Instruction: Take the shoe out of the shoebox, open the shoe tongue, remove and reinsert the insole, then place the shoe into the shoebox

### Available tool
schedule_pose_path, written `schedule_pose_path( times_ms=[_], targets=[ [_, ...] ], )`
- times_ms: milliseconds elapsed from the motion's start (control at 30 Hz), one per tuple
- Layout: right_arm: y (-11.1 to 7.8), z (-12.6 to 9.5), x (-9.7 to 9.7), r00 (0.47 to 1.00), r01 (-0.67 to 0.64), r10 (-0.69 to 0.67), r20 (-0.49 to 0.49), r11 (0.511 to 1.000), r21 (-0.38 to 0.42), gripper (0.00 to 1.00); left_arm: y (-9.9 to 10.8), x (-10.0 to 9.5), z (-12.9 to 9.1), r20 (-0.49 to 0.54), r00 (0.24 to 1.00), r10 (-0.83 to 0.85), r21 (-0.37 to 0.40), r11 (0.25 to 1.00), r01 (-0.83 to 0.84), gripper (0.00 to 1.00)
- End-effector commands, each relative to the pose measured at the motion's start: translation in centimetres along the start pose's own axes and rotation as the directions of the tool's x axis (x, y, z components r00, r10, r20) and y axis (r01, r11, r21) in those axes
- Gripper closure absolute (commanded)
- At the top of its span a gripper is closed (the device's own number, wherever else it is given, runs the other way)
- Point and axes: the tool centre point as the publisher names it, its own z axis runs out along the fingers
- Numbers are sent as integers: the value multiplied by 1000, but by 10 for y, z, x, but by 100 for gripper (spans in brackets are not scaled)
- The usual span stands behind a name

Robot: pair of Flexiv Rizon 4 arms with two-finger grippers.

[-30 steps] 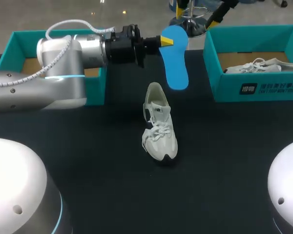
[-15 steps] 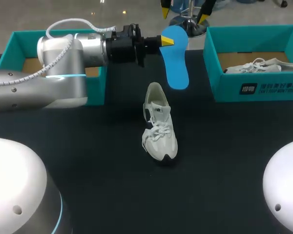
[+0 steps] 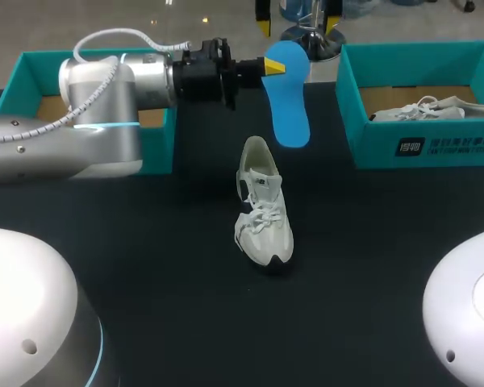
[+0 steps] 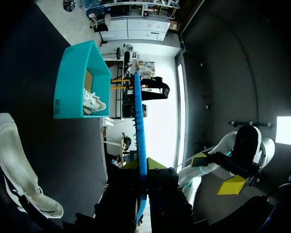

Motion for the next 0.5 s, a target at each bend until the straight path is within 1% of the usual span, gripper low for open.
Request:
schedule_pose_path(
  times_ms=[33, 500],
  targets=[
    [1, -3, 1, 998, 1, -1, 63, 1000, -2, 0, 1, 1, -2, 5, 1000, 0, -1, 1000, 0, 100],
    [1, -3, 1, 998, 1, -1, 63, 1000, -2, 0, 1, 0, -3, 4, 1000, 0, 11, 1000, 0, 100]
  ],
)
